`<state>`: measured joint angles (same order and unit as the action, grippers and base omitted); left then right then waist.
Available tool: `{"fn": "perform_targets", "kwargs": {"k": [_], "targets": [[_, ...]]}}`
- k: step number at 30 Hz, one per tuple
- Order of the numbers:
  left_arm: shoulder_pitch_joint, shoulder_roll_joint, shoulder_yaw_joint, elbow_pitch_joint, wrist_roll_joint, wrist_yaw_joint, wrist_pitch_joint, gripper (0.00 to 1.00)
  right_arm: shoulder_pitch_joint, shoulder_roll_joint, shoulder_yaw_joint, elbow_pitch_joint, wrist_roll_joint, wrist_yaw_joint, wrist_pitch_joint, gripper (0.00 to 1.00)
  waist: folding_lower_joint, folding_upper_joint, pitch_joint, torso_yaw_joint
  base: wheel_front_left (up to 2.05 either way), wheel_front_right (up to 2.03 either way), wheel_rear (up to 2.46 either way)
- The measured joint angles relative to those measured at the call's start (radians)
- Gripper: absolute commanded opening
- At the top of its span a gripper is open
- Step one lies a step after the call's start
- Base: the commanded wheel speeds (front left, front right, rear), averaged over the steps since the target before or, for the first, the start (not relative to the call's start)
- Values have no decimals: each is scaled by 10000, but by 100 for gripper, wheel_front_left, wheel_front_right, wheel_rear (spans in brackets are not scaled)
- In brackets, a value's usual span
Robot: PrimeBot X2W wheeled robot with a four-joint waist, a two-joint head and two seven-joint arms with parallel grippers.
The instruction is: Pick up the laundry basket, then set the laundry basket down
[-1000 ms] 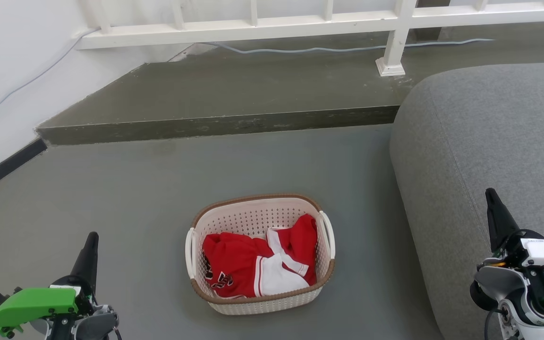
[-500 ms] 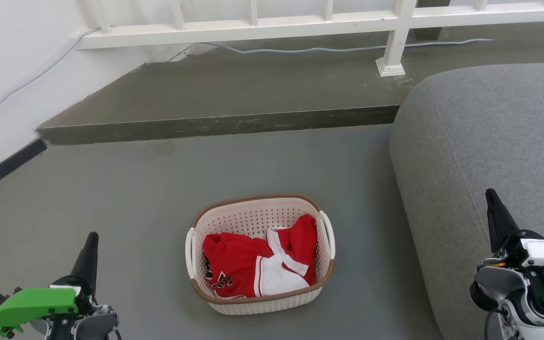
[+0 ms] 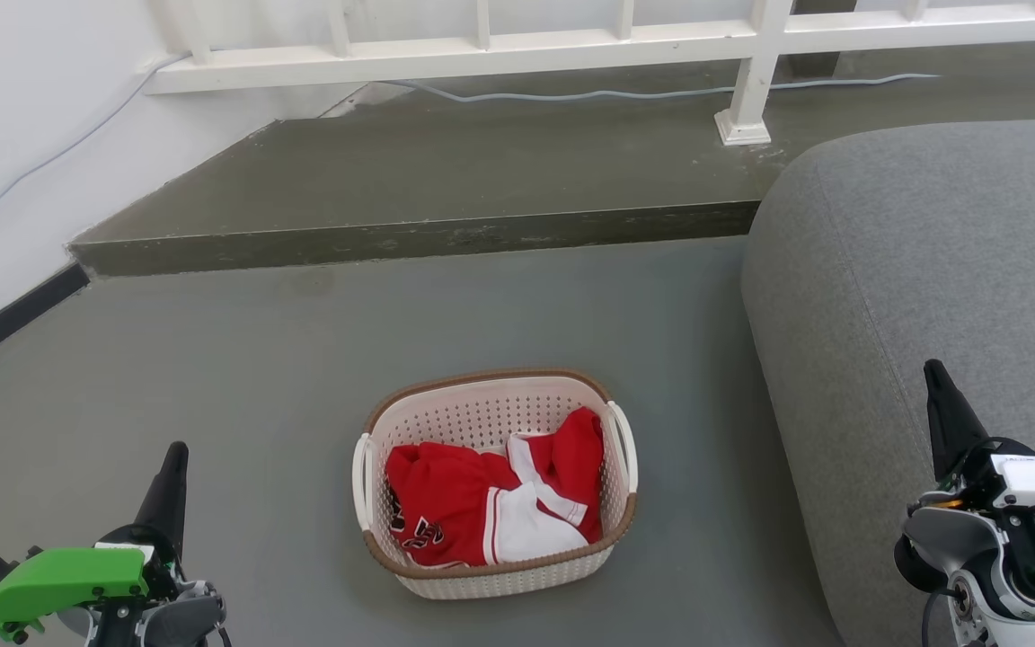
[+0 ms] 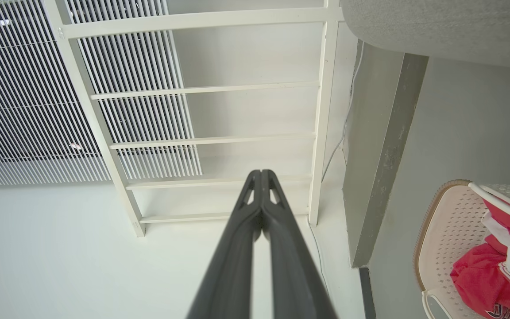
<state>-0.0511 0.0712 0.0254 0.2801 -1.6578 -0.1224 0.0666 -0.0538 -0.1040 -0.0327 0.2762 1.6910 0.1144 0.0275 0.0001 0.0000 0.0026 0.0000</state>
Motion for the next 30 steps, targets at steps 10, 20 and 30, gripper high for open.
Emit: {"fn": "perform_targets", "kwargs": {"k": [10,20,30], "targets": [[-1,-2,8,2,0,-2,2,0,-1,10,-10,6,0,2,6,0,0,0,0,0,0,0,0],[-2,-2,13,0,0,-2,27,0,-1,13,-27,15,0,33,12,0,0,0,0,0,0,0,0],[-3,-2,17,0,0,-2,27,0,-2,17,-40,31,-2,42,12,0,0,0,0,0,0,0,0]]}}
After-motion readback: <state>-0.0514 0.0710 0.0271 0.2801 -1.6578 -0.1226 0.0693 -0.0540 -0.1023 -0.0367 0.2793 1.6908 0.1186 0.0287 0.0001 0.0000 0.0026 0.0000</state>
